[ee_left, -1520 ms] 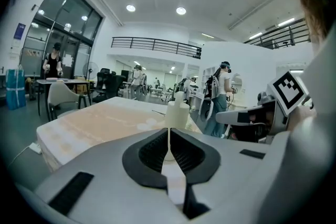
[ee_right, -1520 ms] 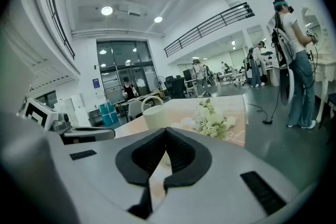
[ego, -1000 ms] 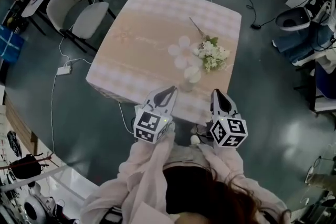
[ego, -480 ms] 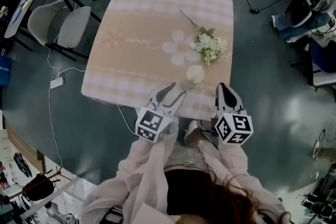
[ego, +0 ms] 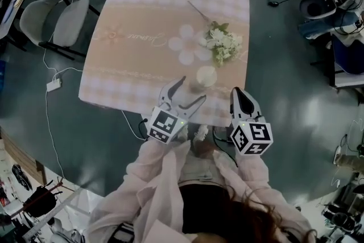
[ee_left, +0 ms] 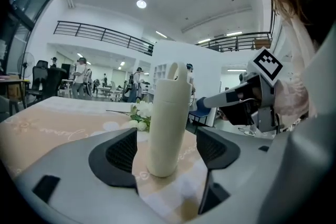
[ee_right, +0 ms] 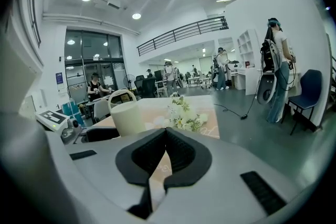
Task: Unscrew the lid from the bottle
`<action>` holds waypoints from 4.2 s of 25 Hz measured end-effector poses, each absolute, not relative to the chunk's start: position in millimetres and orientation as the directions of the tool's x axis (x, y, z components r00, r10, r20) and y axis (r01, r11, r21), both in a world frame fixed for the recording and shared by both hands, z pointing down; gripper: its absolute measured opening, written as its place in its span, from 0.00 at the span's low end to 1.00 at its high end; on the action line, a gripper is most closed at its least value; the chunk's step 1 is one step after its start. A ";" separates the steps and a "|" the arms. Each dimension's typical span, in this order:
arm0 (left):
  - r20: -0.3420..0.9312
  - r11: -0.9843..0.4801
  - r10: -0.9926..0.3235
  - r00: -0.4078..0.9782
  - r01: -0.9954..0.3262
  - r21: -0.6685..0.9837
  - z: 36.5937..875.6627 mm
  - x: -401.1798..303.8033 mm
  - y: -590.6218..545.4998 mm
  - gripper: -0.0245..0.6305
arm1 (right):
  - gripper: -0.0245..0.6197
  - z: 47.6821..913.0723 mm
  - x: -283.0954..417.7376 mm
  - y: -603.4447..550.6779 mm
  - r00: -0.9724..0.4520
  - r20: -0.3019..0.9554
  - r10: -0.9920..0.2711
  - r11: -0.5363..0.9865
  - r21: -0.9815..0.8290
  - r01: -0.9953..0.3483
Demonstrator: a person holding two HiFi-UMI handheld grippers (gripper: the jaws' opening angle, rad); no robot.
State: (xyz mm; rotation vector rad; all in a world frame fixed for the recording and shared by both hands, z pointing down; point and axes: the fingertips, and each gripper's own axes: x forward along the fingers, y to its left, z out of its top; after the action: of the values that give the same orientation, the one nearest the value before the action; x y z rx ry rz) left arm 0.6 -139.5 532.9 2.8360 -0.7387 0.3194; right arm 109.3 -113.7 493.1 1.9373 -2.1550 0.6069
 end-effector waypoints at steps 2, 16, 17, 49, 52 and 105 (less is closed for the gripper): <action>0.239 -0.860 -0.457 0.857 -0.494 0.126 536.4 6.8 -143.1 0.58 | 0.06 496.3 111.6 -112.1 -0.133 0.409 -0.903 0.067 -0.173 -0.983; 0.249 -0.885 -0.435 0.865 -0.462 0.059 560.3 42.2 -158.5 0.59 | 0.06 509.0 123.6 -102.8 -0.133 0.440 -0.888 0.063 -0.170 -0.983; 0.253 -0.886 -0.435 0.864 -0.461 0.051 562.2 44.3 -159.0 0.59 | 0.06 510.2 124.1 -102.4 -0.134 0.442 -0.887 0.062 -0.172 -0.983; 0.288 -0.873 -0.439 0.851 -0.480 0.088 568.1 50.0 -175.7 0.52 | 0.06 519.0 126.1 -117.1 -0.154 0.451 -0.879 0.076 -0.186 -0.980; 0.305 -0.876 -0.427 0.851 -0.473 0.093 564.5 49.4 -173.5 0.52 | 0.06 516.2 125.1 -117.7 -0.157 0.443 -0.883 0.081 -0.186 -0.979; 0.406 -0.836 -0.403 0.820 -0.510 0.200 460.2 23.1 -132.8 0.52 | 0.51 353.4 -16.3 -150.7 -0.759 0.181 -0.626 0.727 -0.216 -0.651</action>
State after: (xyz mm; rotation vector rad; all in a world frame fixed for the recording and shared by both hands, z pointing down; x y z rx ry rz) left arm 23.1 -132.8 460.2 2.7030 -0.6957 0.5071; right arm -16.3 -150.7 353.4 1.0492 -2.8300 0.4095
